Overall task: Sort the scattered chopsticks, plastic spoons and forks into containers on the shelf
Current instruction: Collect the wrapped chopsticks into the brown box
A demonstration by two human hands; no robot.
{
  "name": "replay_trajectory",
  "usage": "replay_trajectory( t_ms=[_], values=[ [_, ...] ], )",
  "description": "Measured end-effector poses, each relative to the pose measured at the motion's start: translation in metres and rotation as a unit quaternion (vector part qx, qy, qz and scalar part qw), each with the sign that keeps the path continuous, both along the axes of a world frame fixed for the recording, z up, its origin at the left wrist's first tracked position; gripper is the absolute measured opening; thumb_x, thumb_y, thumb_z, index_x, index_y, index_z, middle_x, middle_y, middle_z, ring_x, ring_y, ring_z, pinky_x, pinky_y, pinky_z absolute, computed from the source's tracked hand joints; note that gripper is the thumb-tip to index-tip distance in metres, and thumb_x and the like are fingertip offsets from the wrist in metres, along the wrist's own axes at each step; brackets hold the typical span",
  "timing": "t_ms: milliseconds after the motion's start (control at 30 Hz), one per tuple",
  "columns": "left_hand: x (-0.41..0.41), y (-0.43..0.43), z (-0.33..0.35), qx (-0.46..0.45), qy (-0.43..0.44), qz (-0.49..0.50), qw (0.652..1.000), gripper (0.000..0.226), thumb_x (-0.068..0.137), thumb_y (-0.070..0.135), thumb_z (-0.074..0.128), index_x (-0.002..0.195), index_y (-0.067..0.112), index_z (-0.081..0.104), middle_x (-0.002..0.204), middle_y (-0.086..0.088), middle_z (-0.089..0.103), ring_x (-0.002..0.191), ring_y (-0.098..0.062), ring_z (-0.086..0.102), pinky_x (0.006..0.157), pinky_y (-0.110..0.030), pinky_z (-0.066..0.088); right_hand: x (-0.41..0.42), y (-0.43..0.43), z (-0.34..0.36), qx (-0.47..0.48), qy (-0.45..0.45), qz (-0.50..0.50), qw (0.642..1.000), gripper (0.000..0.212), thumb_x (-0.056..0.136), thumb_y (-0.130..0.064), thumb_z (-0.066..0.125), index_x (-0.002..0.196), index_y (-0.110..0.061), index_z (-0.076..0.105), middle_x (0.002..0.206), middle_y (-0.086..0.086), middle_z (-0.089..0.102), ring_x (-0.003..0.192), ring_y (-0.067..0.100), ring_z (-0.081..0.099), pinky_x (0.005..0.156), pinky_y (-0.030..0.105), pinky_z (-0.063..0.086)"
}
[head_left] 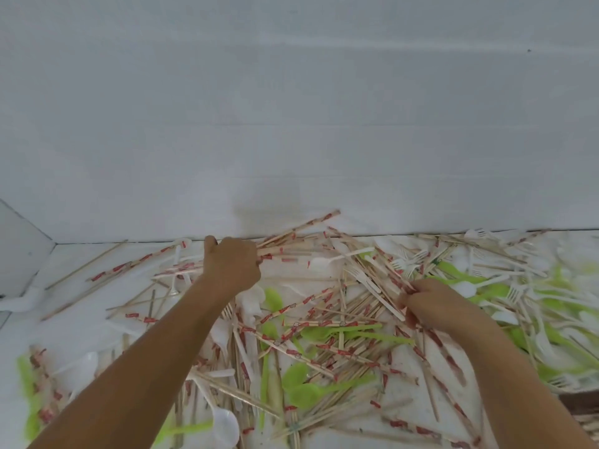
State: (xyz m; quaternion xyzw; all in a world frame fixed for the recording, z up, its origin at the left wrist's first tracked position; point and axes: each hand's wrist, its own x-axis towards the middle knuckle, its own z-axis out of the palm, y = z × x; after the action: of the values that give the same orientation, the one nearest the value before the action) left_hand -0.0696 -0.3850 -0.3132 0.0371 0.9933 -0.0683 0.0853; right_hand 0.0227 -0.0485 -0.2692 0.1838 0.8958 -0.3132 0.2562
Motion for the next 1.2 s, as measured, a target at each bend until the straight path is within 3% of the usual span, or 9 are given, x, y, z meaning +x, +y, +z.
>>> replay_trajectory(
  t_ms=[133, 267, 400, 500, 600, 733, 867, 1000, 1200],
  values=[
    [0.006, -0.013, 0.021, 0.233, 0.013, 0.042, 0.971, 0.015, 0.102, 0.033, 0.054, 0.099, 0.018, 0.055, 0.084, -0.001, 0.062, 0.073, -0.020, 0.059, 0.064, -0.033, 0.043, -0.002, 0.006, 0.004, 0.023, 0.038, 0.063, 0.997, 0.022, 0.103, -0.015, 0.049, 0.087, -0.009, 0.063, 0.071, 0.010, 0.072, 0.058, 0.020, 0.055, 0.059, 0.031, 0.042],
    [0.015, -0.018, 0.033, 0.427, -0.009, 0.063, 0.902, 0.016, 0.105, 0.034, 0.056, 0.106, 0.019, 0.062, 0.093, 0.001, 0.067, 0.085, -0.016, 0.062, 0.068, -0.031, 0.043, 0.006, -0.013, -0.029, 0.024, 0.072, 0.162, 0.984, 0.014, 0.104, -0.016, 0.047, 0.098, -0.022, 0.058, 0.083, 0.002, 0.064, 0.069, 0.018, 0.059, 0.062, 0.031, 0.045],
    [0.022, -0.011, 0.021, 0.605, -0.044, 0.127, 0.784, 0.018, 0.106, 0.032, 0.056, 0.102, 0.016, 0.061, 0.078, -0.006, 0.068, 0.065, -0.018, 0.065, 0.063, -0.032, 0.049, 0.014, -0.026, -0.077, 0.114, 0.126, 0.271, 0.948, 0.013, 0.095, -0.041, 0.054, 0.089, -0.031, 0.048, 0.082, -0.010, 0.061, 0.079, 0.016, 0.059, 0.097, 0.045, 0.044],
    [0.024, -0.004, 0.003, 0.702, -0.062, 0.182, 0.685, 0.022, 0.107, 0.031, 0.057, 0.095, 0.013, 0.062, 0.073, -0.008, 0.058, 0.056, -0.020, 0.056, 0.059, -0.033, 0.045, 0.020, -0.023, -0.089, 0.184, 0.145, 0.383, 0.894, 0.058, 0.083, -0.072, 0.054, 0.118, -0.026, 0.051, 0.109, -0.011, 0.053, 0.097, 0.014, 0.053, 0.104, 0.048, 0.036],
    [0.027, 0.004, -0.015, 0.739, -0.075, 0.226, 0.630, 0.038, 0.103, 0.049, 0.057, 0.095, 0.011, 0.061, 0.069, -0.003, 0.055, 0.054, -0.018, 0.050, 0.056, -0.033, 0.044, 0.024, -0.019, -0.096, 0.214, 0.121, 0.444, 0.861, 0.106, 0.067, -0.089, 0.042, 0.151, -0.025, 0.029, 0.144, -0.003, 0.035, 0.129, 0.020, 0.044, 0.111, 0.055, 0.029],
    [0.029, 0.013, -0.023, 0.737, -0.061, 0.245, 0.627, 0.065, 0.088, 0.077, 0.057, 0.095, 0.013, 0.061, 0.063, 0.000, 0.053, 0.049, -0.018, 0.047, 0.056, -0.034, 0.043, 0.021, -0.023, -0.101, 0.205, 0.117, 0.460, 0.856, 0.104, 0.073, -0.061, 0.067, 0.156, -0.026, 0.015, 0.157, -0.003, 0.026, 0.144, 0.024, 0.033, 0.118, 0.061, 0.023],
    [0.024, 0.022, -0.001, 0.736, 0.003, 0.209, 0.644, 0.059, 0.082, 0.072, 0.070, 0.082, 0.015, 0.056, 0.060, -0.001, 0.051, 0.048, -0.018, 0.046, 0.057, -0.034, 0.044, 0.015, -0.022, -0.099, 0.219, 0.120, 0.473, 0.845, 0.089, 0.078, -0.040, 0.071, 0.154, -0.027, 0.026, 0.155, -0.003, 0.033, 0.136, 0.022, 0.043, 0.112, 0.050, 0.036],
    [0.019, 0.027, 0.017, 0.692, 0.110, 0.152, 0.697, 0.033, 0.090, 0.035, 0.079, 0.079, 0.016, 0.055, 0.064, -0.003, 0.051, 0.055, -0.021, 0.049, 0.058, -0.037, 0.047, 0.009, -0.016, -0.101, 0.226, 0.166, 0.438, 0.854, 0.041, 0.085, -0.026, 0.058, 0.126, -0.021, 0.058, 0.132, 0.002, 0.043, 0.095, 0.025, 0.061, 0.082, 0.037, 0.050],
    [0.034, 0.031, -0.004, 0.661, 0.160, 0.111, 0.725, 0.056, 0.094, 0.050, 0.071, 0.075, 0.002, 0.048, 0.056, -0.013, 0.041, 0.051, -0.021, 0.045, 0.052, -0.033, 0.043, 0.010, -0.015, -0.088, 0.159, 0.271, 0.264, 0.912, 0.014, 0.080, -0.029, 0.040, 0.078, -0.027, 0.053, 0.071, -0.006, 0.055, 0.079, 0.020, 0.047, 0.080, 0.040, 0.038]
  ],
)
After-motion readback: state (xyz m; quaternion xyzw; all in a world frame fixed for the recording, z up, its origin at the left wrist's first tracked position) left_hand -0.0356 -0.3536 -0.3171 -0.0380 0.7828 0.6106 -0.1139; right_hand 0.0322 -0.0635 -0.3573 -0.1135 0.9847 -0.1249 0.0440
